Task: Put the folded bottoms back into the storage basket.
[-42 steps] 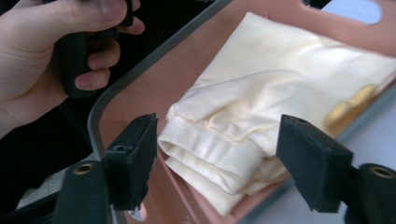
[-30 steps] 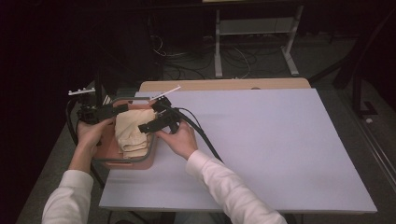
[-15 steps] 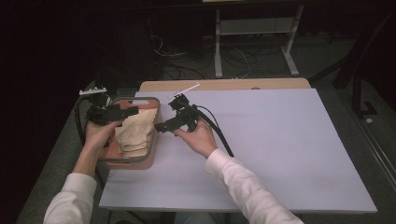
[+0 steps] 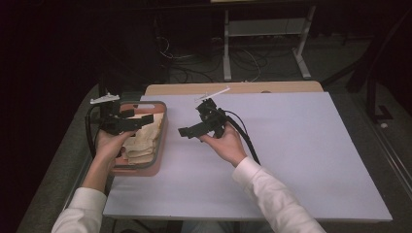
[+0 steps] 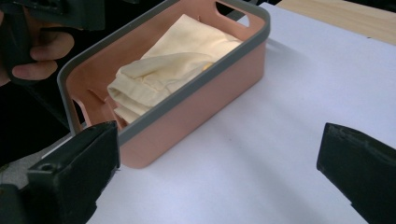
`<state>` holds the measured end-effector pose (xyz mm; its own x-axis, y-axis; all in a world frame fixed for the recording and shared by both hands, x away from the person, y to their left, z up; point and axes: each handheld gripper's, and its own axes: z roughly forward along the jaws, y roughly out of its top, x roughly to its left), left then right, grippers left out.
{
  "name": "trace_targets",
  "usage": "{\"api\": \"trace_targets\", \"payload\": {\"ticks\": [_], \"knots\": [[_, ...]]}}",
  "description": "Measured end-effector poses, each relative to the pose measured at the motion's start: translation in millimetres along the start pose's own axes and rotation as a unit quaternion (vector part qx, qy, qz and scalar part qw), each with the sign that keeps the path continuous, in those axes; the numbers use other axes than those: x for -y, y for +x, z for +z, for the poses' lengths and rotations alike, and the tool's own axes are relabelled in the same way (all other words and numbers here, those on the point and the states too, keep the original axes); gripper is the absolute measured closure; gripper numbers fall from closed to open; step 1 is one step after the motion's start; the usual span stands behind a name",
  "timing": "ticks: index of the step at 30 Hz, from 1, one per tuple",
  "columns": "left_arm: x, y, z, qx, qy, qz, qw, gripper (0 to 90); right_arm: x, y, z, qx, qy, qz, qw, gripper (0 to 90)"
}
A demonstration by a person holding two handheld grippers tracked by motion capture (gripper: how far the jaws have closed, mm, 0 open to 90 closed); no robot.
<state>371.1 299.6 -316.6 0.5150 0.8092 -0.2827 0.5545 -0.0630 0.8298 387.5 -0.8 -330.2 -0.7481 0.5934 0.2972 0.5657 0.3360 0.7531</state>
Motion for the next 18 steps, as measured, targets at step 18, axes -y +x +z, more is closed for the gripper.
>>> {"api": "trace_targets", "payload": {"ticks": [18], "knots": [[10.6, -28.2, 3.2, 0.002, -0.005, 0.041, 0.9991, 0.0, 30.3, -21.5, -35.7, 0.016, -0.025, -0.01, 0.9995, 0.0]]}}
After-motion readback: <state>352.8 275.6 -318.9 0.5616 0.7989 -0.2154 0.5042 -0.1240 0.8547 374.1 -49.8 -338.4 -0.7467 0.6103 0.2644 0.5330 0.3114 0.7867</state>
